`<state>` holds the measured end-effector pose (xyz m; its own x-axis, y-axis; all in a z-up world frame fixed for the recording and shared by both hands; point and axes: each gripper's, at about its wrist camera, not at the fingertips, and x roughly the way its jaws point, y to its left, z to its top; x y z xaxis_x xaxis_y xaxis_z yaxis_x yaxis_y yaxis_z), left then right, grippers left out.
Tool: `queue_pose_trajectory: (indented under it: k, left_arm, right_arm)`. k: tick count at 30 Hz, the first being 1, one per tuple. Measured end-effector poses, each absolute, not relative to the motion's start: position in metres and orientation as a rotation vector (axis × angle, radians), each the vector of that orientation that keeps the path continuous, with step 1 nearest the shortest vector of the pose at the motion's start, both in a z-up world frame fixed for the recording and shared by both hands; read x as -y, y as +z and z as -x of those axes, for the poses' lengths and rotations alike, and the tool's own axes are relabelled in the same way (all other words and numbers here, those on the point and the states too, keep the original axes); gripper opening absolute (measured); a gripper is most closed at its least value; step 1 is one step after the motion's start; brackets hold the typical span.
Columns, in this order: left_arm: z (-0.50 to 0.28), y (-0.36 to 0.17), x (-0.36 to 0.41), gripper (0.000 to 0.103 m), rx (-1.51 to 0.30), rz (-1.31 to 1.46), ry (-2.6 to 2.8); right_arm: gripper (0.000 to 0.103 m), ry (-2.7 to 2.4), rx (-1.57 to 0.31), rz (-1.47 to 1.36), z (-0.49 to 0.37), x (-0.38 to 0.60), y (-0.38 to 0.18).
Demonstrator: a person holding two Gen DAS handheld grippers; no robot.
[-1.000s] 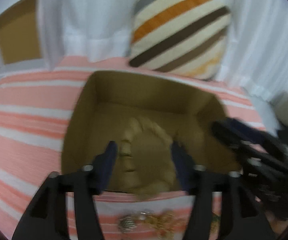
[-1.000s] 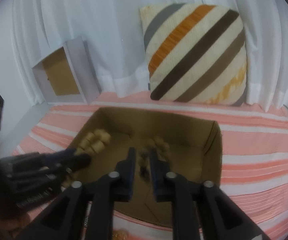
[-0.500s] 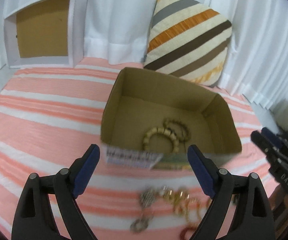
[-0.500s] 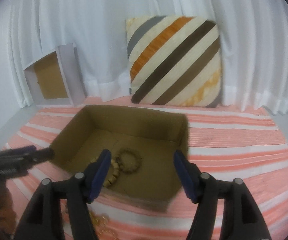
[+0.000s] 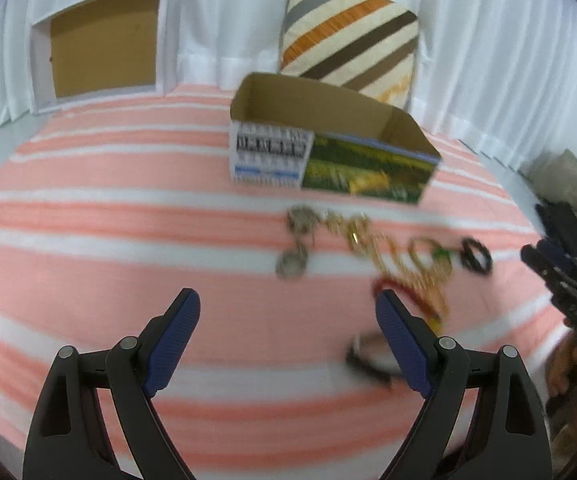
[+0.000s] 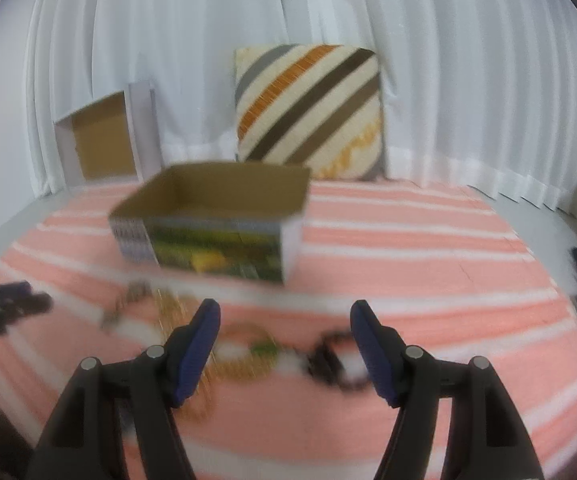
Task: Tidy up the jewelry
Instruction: 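Move the left tool back over the black leather watch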
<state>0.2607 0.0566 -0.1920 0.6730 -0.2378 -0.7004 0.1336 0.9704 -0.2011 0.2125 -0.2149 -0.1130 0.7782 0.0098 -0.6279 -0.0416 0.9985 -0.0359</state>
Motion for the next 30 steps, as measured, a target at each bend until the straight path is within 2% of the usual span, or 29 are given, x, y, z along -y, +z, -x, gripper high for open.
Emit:
queue_pose_trajectory:
  k: [11,21,30]
  left_arm:
    - [-0.218,-0.217,-0.013,0.094,-0.831,0.001,-0.446]
    - [-0.224,-0.246,0.021,0.095,-0.884,-0.047,-0.416]
    - [-0.230,-0.257,0.034,0.102,-0.880,-0.123,-0.321]
  right_arm:
    - [0.069,-0.014,-0.796,0.028,-0.165,0.236,-0.162]
    - [0.069,-0.018,-0.854,0.063,-0.170,0.225,-0.184]
    - [0.070,-0.040,-0.862,0.056,-0.173,0.222,-0.192]
